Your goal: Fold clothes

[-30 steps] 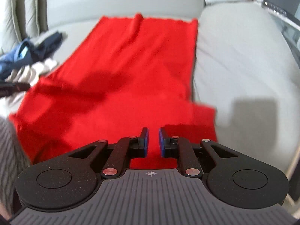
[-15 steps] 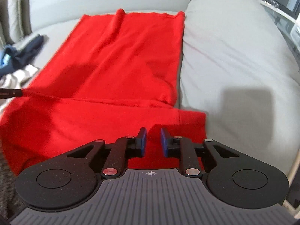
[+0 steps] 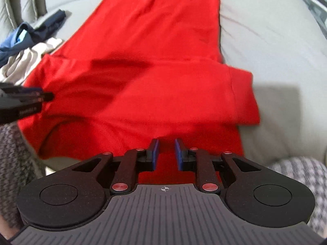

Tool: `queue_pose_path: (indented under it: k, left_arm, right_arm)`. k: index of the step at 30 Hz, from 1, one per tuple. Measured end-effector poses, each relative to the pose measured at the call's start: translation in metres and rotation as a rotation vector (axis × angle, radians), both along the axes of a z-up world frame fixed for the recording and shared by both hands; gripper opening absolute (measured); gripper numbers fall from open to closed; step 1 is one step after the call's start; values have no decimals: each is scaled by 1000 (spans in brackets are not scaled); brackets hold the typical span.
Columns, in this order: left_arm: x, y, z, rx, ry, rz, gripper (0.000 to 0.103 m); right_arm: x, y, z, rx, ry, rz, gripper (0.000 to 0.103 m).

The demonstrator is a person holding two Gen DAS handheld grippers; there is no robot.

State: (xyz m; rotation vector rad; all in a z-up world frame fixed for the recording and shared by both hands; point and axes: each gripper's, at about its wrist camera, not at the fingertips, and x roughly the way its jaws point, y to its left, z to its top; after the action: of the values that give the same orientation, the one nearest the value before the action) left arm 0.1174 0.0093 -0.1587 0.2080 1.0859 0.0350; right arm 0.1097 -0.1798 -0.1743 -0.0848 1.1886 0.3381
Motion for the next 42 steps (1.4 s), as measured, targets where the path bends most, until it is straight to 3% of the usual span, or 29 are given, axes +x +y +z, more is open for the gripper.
queue_pose_path:
  k: [3, 6, 12, 16, 19, 22, 29, 39, 42]
  left_arm:
    - [-13, -11, 6, -51, 70, -31, 35]
    - [-21, -18, -14, -67, 163, -42, 36]
    - [-25, -30, -21, -15, 187, -45, 40]
    - [-37, -27, -21, -26, 264, -48, 40]
    - [-45, -20, -12, -74, 253, -20, 42]
    - [-47, -17, 4, -86, 190, 2, 52]
    - [-43, -16, 27, -52, 89, 28, 67]
    - [-21, -10, 27, -85, 90, 41, 68]
    - [-12, -5, 22, -96, 98, 47, 69]
  right_arm:
    - [-11, 6, 5, 21, -4, 30, 29]
    - [-17, 16, -2, 61, 34, 50, 29]
    - [-21, 25, -31, -8, 129, 77, 31]
    - [-31, 17, -20, -20, 155, 62, 31]
    - [-38, 6, -3, 34, 138, 41, 32]
    - [-43, -3, 19, 71, 89, 16, 34]
    - [-40, -4, 52, 67, -17, 10, 40]
    - [-18, 3, 62, 38, -43, 8, 42]
    - [-8, 3, 54, 37, -31, -6, 49]
